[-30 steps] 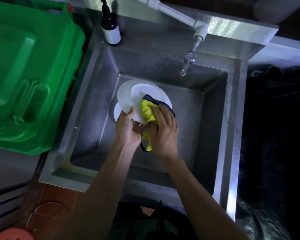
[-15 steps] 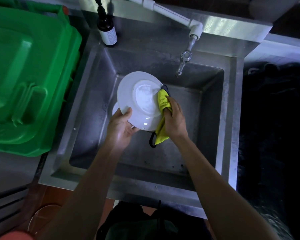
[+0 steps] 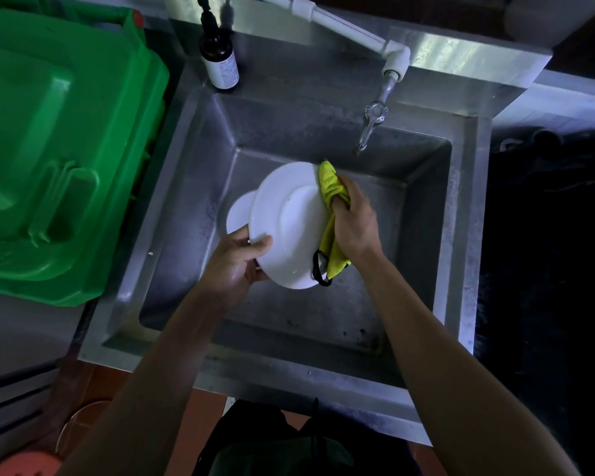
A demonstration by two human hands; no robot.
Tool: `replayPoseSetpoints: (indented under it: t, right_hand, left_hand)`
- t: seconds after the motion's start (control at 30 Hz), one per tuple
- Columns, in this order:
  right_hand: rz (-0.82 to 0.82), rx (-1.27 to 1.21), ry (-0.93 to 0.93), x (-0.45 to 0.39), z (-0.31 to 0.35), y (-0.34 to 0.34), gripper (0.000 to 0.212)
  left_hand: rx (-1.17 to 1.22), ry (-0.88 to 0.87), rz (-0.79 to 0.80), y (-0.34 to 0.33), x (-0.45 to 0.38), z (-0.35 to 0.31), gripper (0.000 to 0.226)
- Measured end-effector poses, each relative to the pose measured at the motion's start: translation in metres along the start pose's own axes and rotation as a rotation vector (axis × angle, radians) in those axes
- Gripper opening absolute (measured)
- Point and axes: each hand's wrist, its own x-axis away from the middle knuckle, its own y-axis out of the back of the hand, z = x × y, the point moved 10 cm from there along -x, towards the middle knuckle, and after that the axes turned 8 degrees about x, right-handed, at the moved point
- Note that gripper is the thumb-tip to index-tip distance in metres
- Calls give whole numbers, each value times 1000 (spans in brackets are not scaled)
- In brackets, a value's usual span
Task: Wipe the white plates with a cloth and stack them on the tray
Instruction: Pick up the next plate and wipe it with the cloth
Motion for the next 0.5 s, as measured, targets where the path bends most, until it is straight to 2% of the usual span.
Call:
replayPoseSetpoints:
  t: [0.2, 0.5]
  right_hand:
    - [-2, 206, 293, 16, 50, -16, 46]
    - [73, 189, 461, 50, 71, -45, 54]
  left_hand:
    - [-96, 28, -6, 1, -1, 11, 34]
    - [-84, 27, -40, 5, -8, 10, 24]
